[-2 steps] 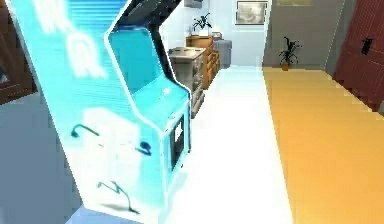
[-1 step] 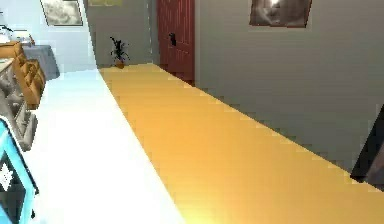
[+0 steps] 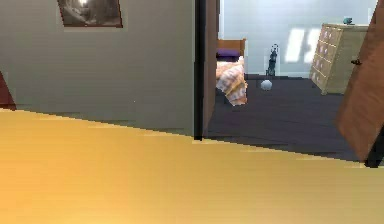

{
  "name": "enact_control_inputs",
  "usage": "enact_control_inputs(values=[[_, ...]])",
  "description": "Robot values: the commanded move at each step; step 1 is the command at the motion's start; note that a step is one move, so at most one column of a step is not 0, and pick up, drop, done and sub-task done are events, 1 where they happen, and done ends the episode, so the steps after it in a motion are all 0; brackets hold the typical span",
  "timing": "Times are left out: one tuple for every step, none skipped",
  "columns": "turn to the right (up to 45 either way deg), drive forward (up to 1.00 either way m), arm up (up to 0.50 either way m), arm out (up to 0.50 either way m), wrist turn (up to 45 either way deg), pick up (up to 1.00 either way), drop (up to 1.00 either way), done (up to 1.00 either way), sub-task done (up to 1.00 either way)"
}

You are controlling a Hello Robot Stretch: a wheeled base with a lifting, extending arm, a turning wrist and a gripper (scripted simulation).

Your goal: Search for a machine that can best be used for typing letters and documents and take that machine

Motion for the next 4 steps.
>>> enact_control_inputs(values=[[15.0,0.00,0.00,0.00,0.0,0.00,0.00,0.00,0.00],[0.0,0.10,0.00,0.00,0.0,0.00,0.00,0.00,0.00],[-45.0,0.00,0.00,0.00,0.0,0.00,0.00,0.00,0.00],[-42.0,0.00,0.00,0.00,0.0,0.00,0.00,0.00,0.00]])
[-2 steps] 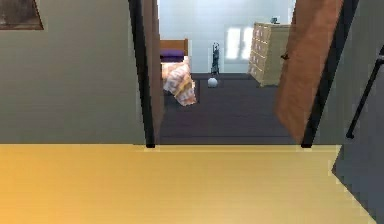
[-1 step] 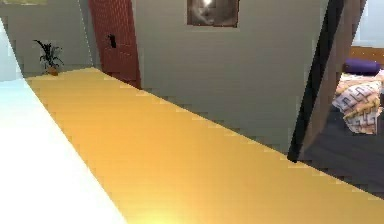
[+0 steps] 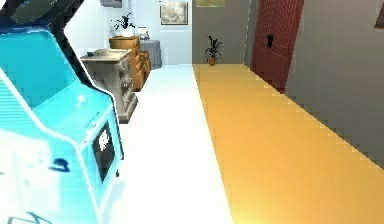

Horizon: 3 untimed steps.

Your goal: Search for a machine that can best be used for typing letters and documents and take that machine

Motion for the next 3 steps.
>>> enact_control_inputs(values=[[-3.0,0.00,0.00,0.00,0.0,0.00,0.00,0.00,0.00],[0.0,1.00,0.00,0.00,0.0,0.00,0.00,0.00,0.00],[0.0,1.00,0.00,0.00,0.0,0.00,0.00,0.00,0.00]])
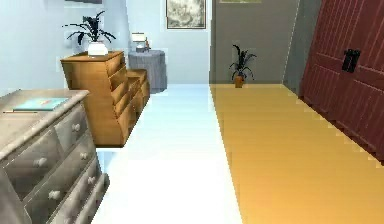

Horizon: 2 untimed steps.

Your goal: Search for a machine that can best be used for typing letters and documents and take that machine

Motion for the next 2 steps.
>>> enact_control_inputs(values=[[0.0,1.00,0.00,0.00,0.0,0.00,0.00,0.00,0.00],[0.0,1.00,0.00,0.00,0.0,0.00,0.00,0.00,0.00]])
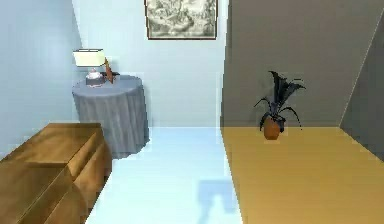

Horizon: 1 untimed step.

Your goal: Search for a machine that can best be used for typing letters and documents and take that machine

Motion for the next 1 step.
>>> enact_control_inputs(values=[[0.0,1.00,0.00,0.00,0.0,0.00,0.00,0.00,0.00]])
